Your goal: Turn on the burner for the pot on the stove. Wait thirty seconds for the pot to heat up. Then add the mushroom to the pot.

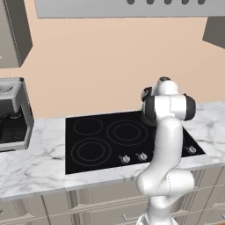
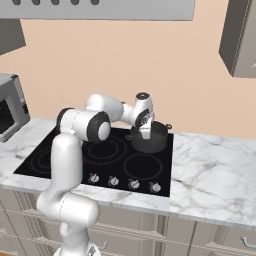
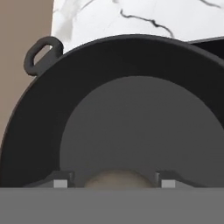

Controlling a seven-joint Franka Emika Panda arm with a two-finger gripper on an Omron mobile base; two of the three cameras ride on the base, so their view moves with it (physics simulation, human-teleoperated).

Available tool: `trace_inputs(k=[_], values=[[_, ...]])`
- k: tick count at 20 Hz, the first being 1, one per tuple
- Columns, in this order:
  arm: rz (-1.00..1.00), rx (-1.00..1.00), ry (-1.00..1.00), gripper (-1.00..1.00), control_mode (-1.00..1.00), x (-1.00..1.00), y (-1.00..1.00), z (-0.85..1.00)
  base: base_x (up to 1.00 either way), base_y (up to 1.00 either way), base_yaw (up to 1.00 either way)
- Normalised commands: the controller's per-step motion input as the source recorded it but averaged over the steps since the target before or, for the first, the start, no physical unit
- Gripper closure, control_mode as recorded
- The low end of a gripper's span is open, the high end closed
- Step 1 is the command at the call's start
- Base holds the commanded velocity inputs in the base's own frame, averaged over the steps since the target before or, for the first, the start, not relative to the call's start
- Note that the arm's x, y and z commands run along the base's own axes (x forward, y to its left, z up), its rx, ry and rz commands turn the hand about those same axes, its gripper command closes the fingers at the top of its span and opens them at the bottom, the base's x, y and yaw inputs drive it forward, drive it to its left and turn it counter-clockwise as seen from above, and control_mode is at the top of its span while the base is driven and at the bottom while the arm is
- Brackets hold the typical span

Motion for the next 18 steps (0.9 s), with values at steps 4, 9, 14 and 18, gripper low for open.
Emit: trace_inputs(k=[4, 9, 14, 18], values=[[0.0, 0.0, 0.0, -1.0, -1.0, -0.34, -0.02, 0.08, 0.0, 0.0, 0.0], [0.0, -0.06, -0.08, -1.0, -1.0, -0.31, 0.01, 0.47, 0.0, 0.0, 0.0], [0.01, -0.3, -0.07, -1.0, -1.0, -0.25, 0.0, 1.0, 0.0, 0.0, 0.0], [0.0, -0.18, -0.04, -1.0, -1.0, -1.0, 0.0, 0.98, 0.0, 0.0, 0.0]])
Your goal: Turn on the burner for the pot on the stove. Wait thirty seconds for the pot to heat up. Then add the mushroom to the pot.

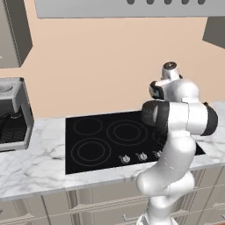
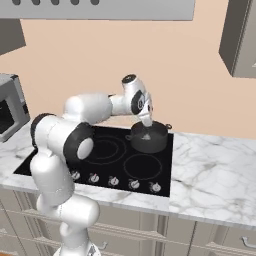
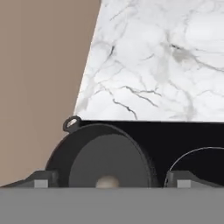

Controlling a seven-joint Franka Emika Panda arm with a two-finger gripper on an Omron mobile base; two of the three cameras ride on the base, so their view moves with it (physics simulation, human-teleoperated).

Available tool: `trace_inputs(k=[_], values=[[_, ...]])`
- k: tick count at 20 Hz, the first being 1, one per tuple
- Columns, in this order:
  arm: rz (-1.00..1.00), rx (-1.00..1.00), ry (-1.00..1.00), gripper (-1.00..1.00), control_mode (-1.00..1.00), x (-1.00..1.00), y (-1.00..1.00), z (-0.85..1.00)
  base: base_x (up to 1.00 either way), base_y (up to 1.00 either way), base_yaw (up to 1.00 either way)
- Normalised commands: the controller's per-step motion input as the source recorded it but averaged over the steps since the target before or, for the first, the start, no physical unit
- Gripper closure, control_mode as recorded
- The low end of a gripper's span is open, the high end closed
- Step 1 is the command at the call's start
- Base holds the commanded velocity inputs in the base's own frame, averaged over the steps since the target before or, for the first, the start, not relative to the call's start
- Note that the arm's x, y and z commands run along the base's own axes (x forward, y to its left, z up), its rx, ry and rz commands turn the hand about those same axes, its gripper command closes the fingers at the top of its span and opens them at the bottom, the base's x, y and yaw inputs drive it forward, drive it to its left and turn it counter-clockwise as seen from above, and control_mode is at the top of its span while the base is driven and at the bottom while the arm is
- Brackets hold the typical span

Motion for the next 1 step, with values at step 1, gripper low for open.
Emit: trace_inputs(k=[1], values=[[0.0, -0.13, -0.14, -1.0, -1.0, -1.0, 0.0, 0.89, 0.0, 0.0, 0.0]])
